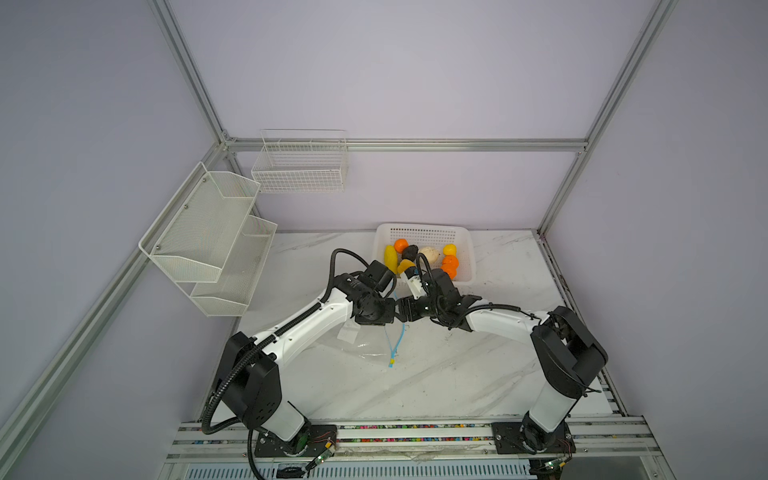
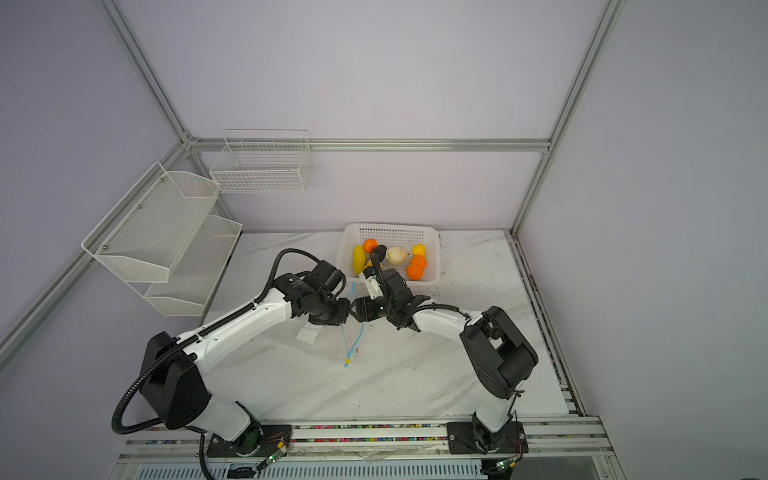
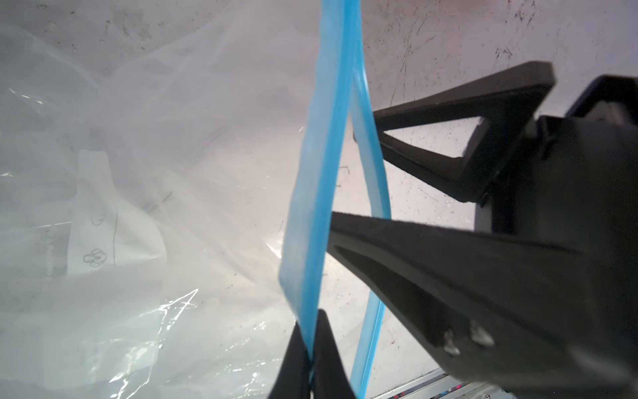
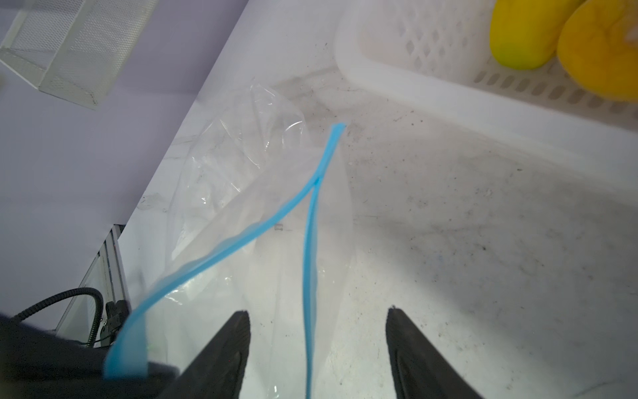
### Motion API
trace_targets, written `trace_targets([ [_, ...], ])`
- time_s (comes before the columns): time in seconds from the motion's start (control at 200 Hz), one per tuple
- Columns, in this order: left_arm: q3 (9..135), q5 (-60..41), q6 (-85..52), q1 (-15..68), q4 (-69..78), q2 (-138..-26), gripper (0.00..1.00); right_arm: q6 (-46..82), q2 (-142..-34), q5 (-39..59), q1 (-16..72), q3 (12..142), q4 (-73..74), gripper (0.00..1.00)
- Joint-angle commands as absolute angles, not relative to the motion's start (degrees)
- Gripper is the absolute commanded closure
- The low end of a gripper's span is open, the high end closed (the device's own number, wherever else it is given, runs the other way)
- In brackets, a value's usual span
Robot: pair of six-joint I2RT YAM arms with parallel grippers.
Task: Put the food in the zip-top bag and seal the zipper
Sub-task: 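Release the strip with the right gripper, moving it over the basket while the left holds, then lower the right gripper onto the yellow mango and grasp it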
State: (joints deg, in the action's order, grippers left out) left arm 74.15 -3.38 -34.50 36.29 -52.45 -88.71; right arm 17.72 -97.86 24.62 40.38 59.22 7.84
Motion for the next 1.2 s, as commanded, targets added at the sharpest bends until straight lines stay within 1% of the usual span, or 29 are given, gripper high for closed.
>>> trace_targets([
  [0.0, 74.1, -2.2, -36.5, 35.8, -53.0, -88.5, 1.0, 18.4, -92.8, 24.1, 40.3, 58.4, 7.3, 0.34],
  [0.095, 74.1, -1.8, -36.6, 35.8, -53.1, -88.6, 1.0, 18.3, -89.3, 20.6, 39.8, 58.7, 4.9, 0.34],
  [0.215, 73.7, -0.9, -36.9, 35.6, -53.2, -88.2, 1.0, 15.7, -87.8, 16.6, 36.1, 62.1, 0.1, 0.34],
  [0.315, 73.4, -0.1, -37.0, 35.5, -53.3, -87.9, 1.0, 13.8, -91.5, 11.8, 33.4, 68.0, -4.4, 0.36],
  [0.46, 73.5, 0.4, -37.1, 35.1, -53.7, -87.7, 1.0, 12.7, -101.8, 5.0, 31.2, 79.4, -11.8, 0.37],
  [0.705, 74.3, 0.2, -36.9, 34.5, -54.0, -87.8, 1.0, 10.9, -113.2, 3.6, 30.1, 92.5, -16.3, 0.37],
  [0.95, 75.4, -0.2, -36.7, 33.9, -54.4, -88.6, 1.0, 11.4, -121.6, 7.5, 30.5, 101.1, -20.2, 0.39],
  [1.13, 75.9, -0.4, -36.8, 33.9, -54.5, -89.3, 1.0, 13.4, -125.4, 5.7, 31.0, 104.9, -22.1, 0.35],
  [1.155, 76.0, -0.4, -36.8, 34.0, -54.6, -89.3, 1.0, 13.4, -125.9, 5.7, 31.0, 105.5, -22.4, 0.3],
  [1.2, 76.0, -0.4, -36.8, 34.0, -54.7, -89.3, 1.0, 13.5, -127.0, 5.7, 31.0, 106.5, -23.2, 0.29],
])
